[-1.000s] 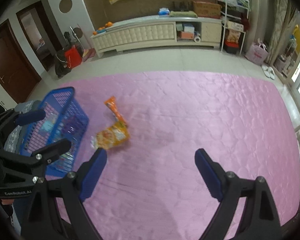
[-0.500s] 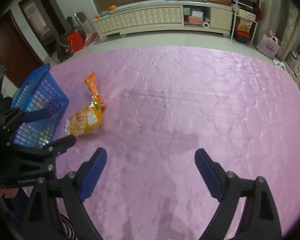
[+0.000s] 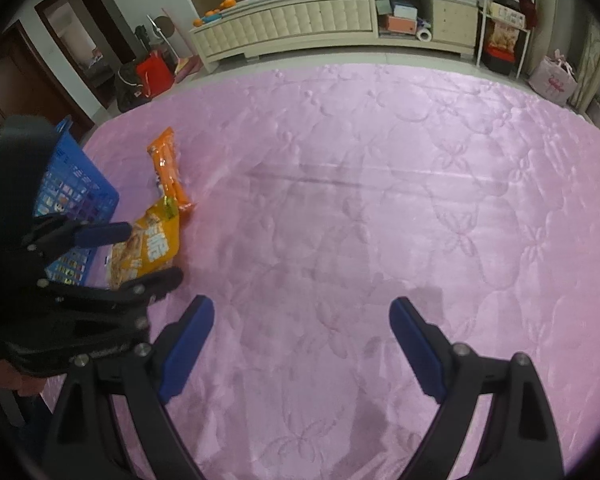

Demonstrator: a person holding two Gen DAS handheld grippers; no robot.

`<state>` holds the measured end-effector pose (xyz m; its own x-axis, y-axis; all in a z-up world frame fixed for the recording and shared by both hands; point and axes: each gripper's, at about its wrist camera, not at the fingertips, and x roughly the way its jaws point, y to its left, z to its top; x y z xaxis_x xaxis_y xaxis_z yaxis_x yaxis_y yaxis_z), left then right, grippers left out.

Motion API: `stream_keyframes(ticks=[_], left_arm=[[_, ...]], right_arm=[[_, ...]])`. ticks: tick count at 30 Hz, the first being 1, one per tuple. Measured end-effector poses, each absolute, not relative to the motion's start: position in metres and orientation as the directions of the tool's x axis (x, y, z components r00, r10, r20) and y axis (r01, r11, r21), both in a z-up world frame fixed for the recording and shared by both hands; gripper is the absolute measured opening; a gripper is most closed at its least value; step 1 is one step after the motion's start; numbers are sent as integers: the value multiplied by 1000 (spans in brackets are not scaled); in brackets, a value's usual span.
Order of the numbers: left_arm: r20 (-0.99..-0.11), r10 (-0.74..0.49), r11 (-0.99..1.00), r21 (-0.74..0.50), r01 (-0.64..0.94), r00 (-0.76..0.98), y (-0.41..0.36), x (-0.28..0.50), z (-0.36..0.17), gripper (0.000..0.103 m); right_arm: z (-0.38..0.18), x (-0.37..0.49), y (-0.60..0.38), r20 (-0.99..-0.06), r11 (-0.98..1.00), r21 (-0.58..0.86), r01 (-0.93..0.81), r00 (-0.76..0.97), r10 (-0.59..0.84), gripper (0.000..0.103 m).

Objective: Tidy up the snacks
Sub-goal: 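Move both tools toward the yellow noodle bag and grasp it with the left tool, then carry the yellow bag over the basket with the left tool while the right tool grasps the biscuit pack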

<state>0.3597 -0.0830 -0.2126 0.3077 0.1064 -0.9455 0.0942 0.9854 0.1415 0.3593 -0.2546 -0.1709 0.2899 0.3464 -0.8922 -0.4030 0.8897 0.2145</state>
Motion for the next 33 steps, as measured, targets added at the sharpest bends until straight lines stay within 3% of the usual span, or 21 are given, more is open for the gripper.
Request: stream_keyframes(ticks=[8, 10, 14, 23, 33], left_arm=[[-936, 62, 987, 108, 116, 347, -92, 359, -193, 18], [-932, 44, 989, 92, 115, 360, -94, 354, -186, 13], [-929, -41, 992, 7, 129, 368, -99, 342, -175, 11], [-903, -68, 988, -1, 155, 425, -104, 326, -134, 10], [-848, -84, 995, -41, 94, 522, -42, 287, -86, 10]], right_arm=[[-174, 355, -264, -891, 893, 243, -379, 278, 360, 92], [-173, 353, -266, -890, 894, 245, -376, 279, 362, 92], [-167, 349, -271, -886, 892, 254, -373, 281, 370, 92], [-147, 342, -264, -888, 893, 245, -377, 283, 363, 92], [-105, 335, -212, -880, 864, 214, -456, 294, 373, 92]])
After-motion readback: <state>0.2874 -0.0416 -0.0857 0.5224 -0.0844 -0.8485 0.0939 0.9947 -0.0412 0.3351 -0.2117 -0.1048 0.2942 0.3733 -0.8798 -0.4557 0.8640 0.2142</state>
